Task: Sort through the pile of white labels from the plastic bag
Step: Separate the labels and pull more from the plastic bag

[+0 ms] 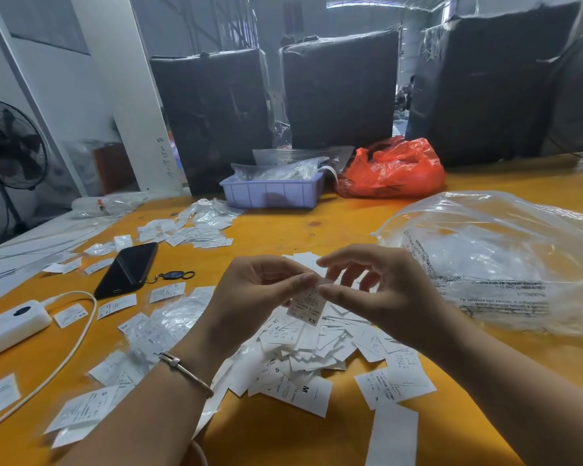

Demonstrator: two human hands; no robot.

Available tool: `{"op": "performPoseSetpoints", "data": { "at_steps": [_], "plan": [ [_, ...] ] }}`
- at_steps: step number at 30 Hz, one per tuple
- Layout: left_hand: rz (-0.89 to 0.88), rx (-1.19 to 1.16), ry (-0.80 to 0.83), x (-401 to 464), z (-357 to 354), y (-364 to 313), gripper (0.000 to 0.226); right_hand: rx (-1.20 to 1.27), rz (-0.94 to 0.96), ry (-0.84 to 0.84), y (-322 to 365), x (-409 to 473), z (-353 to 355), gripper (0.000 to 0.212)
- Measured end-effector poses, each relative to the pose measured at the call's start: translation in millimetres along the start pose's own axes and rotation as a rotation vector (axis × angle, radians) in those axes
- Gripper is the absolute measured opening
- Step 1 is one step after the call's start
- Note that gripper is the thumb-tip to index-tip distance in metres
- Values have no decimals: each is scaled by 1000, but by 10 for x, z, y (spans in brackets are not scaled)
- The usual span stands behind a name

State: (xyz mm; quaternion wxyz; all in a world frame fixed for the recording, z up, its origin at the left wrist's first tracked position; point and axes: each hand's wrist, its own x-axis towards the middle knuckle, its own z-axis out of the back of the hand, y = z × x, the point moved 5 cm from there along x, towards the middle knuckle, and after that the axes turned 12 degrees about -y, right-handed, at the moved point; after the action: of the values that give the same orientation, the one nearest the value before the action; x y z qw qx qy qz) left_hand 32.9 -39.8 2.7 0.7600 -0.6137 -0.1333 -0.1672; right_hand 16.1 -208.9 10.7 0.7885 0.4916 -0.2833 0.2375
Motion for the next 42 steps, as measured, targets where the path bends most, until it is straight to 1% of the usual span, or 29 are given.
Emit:
{"op": "performPoseSetpoints", "data": {
  "at_steps": [1,4,6,8,11,13,14,16,17,19,21,22,23,25,27,30,33,35,38,40,42],
  "plan": [
    [12,-27,-8,1,6,1,28,21,-13,-5,-8,-2,-2,21],
    [53,-60,-6,-2,10,13,25,166,-52,-43,3,5,11,15],
    [79,-57,-10,-1,16,28,24,212,-70,-68,-14,16,34,9],
    [87,-40,-11,3,27,32,27,201,-74,-72,-32,18,39,3],
    [73,-19,-1,10,44,14,36,121,-55,-79,-56,11,25,11],
    [61,-2,0,5,42,2,37,101,-57,-96,-71,3,23,10],
    [57,1,1,1,40,1,34,96,-60,-103,-72,3,20,8],
    [47,-15,-10,-3,29,1,19,79,-70,-98,-68,9,15,5],
    [36,-14,-21,-2,34,-2,16,64,-79,-99,-75,17,17,4],
    [22,25,-50,19,80,-4,25,-45,-99,-147,-128,38,58,13],
    [20,107,-101,51,175,-7,24,-281,-90,-242,-216,60,168,27],
    [31,165,-134,71,233,8,21,-406,-85,-295,-260,72,242,29],
    [57,222,-175,92,302,39,19,-517,-91,-346,-308,84,324,26],
    [116,323,-269,137,445,105,20,-687,-146,-434,-423,113,493,12],
    [162,469,-361,170,596,170,21,-849,-230,-470,-556,137,653,7],
    [264,773,-405,178,789,262,16,-1064,-395,-374,-772,131,782,17],
    [377,943,-340,160,856,314,19,-1201,-477,-213,-912,100,771,33],
    [396,990,-284,162,844,331,24,-1259,-490,-135,-953,91,744,30],
    [382,1009,-292,163,829,315,24,-1279,-502,-97,-983,81,743,15],
    [363,1014,-313,154,817,296,23,-1250,-509,-87,-999,73,759,13],
    [330,994,-324,151,792,283,22,-1216,-511,-90,-1014,71,774,16]
  ]
}}
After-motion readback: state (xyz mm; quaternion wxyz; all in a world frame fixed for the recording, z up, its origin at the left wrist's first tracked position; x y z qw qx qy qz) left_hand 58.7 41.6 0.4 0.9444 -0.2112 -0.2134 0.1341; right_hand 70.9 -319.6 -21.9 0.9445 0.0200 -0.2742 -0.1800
